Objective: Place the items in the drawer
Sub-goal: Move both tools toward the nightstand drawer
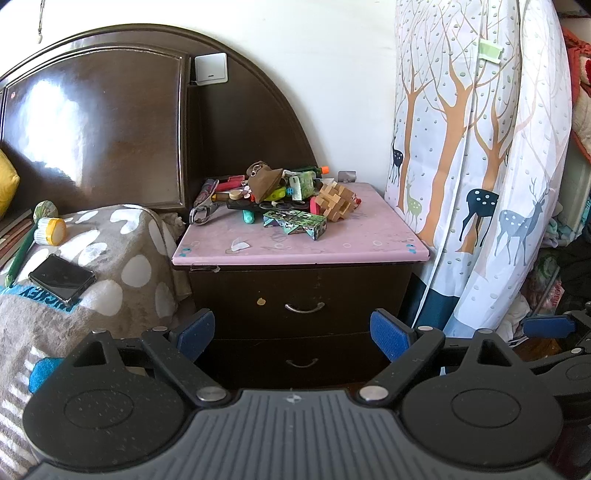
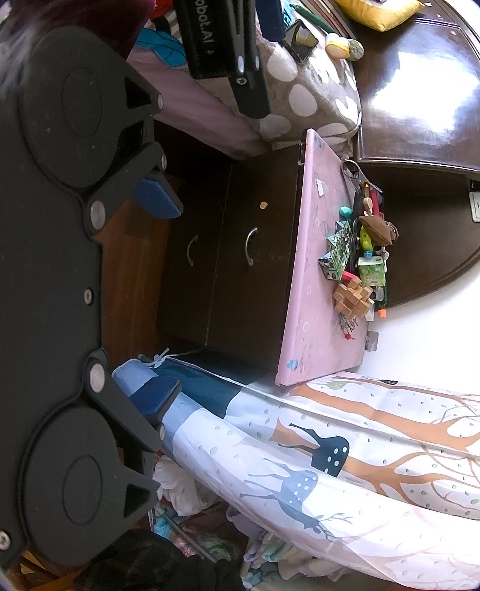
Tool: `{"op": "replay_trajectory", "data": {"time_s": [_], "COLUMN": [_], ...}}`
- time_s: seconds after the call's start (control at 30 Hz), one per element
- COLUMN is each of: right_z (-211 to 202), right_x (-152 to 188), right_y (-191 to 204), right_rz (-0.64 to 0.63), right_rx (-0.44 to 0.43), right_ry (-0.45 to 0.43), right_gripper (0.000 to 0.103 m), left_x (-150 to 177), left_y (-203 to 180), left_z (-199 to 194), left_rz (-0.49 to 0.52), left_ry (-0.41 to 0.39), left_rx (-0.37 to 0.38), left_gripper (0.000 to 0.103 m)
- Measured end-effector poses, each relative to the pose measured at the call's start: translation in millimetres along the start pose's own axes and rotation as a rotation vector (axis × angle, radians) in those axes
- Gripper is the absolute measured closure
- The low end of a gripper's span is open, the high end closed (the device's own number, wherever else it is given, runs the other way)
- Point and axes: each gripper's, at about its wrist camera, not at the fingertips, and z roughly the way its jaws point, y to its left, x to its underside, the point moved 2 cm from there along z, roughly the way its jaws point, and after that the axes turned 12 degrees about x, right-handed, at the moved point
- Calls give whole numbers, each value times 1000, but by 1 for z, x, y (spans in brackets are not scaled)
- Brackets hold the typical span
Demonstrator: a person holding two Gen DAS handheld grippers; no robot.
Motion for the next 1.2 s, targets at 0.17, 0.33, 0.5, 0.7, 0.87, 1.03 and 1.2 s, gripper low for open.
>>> {"op": "replay_trajectory", "data": {"time_s": [0.17, 0.33, 0.5, 0.7, 0.87, 1.03, 1.2], "right_z": [1, 4, 6, 9, 21, 34, 51], "right_x": [0, -3, -2, -2, -10, -17, -22], "right_y": [0, 2, 0, -2, -1, -3, 0], "right_rz": [-1, -4, 4, 22, 40, 59, 22], "right_rx": [2, 3, -5, -19, -23, -28, -24], "right_ry": [2, 7, 18, 37, 53, 67, 34], "right_gripper": [9, 9, 9, 9, 9, 9, 9], "left_x": [3, 4, 2, -3, -9, -18, -26], "left_y": [0, 0, 2, 1, 8, 13, 23], "left_z": [0, 1, 4, 11, 22, 42, 67], "left_rz": [0, -1, 1, 12, 4, 7, -15], "left_ry": [3, 7, 9, 13, 16, 24, 29], "left_rx": [1, 4, 9, 33, 45, 43, 62], "left_gripper": [11, 11, 11, 11, 11, 11, 11]}}
